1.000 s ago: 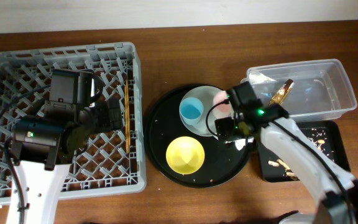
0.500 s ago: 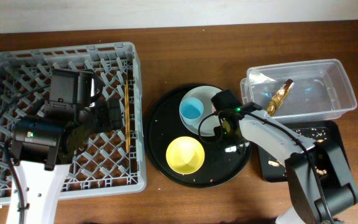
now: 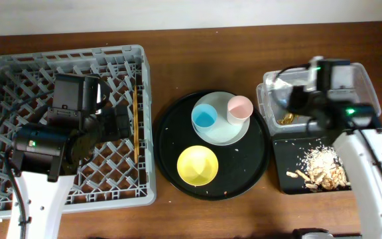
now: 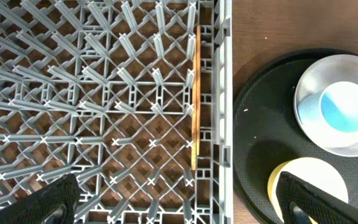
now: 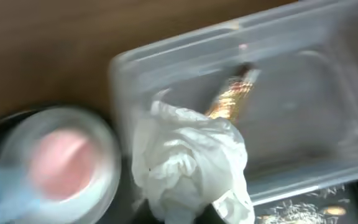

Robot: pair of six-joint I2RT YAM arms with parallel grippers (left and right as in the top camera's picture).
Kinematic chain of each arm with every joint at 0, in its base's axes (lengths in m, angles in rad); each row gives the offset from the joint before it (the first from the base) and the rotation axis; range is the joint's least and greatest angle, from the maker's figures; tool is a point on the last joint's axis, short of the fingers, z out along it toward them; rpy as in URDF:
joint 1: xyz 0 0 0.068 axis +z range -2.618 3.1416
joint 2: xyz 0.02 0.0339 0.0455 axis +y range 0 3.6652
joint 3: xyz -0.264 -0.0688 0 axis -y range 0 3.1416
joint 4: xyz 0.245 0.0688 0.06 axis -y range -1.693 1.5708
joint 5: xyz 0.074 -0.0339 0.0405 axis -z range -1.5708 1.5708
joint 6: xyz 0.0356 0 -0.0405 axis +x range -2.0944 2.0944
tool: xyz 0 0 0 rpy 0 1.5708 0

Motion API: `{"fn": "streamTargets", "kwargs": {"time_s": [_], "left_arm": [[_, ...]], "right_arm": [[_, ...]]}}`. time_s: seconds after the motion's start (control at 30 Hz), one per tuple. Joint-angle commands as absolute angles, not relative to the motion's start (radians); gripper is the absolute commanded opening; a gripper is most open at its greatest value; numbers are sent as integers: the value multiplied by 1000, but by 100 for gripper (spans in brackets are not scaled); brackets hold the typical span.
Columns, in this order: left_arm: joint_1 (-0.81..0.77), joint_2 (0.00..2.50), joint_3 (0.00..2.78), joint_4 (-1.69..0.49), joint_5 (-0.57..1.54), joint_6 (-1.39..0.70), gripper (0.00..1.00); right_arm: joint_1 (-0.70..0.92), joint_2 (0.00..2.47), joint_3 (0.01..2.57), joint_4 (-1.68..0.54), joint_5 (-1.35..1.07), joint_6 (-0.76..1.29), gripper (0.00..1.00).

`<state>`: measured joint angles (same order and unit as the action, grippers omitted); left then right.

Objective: Sort waste into correct bins and load items into the dishwasher rack
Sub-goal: 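Drop the Nescafe stick and tissue into the clear plastic bin, then move the right gripper to the blue cup on the white plate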

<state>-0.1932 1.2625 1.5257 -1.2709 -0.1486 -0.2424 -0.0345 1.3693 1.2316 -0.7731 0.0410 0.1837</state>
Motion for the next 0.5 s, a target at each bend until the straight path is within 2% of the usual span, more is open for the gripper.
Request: {"fn": "streamTargets", "kwargs": {"time_s": [0.0,0.03,0.07,0.2,0.33,0.47], "left_arm": [[-193,1274,1519,-1268,-128,-238,99],[-193,1279,1519,-1268,-128,-237,99],[-193,1286,1519,-1268,-128,-237,99],[-193,1310,1519,-1268,-128,-237,99],[-193,1314,1519,-1244,-131,-237,100],[-193,1314,1519,-1222,-128,-246,99]], "right_arm": [[-144,1468,1232,-743,-29,184,79],[-165,1489,1232,-733,-68,184,93],[-194,1513,1233,-715,-100,183,99],[-258,1531,1234,-657,-199,158,99],[-286,1491,1284,-702,-459,133,99],[-149,1460,1386,-883,-459,-13,99]]}}
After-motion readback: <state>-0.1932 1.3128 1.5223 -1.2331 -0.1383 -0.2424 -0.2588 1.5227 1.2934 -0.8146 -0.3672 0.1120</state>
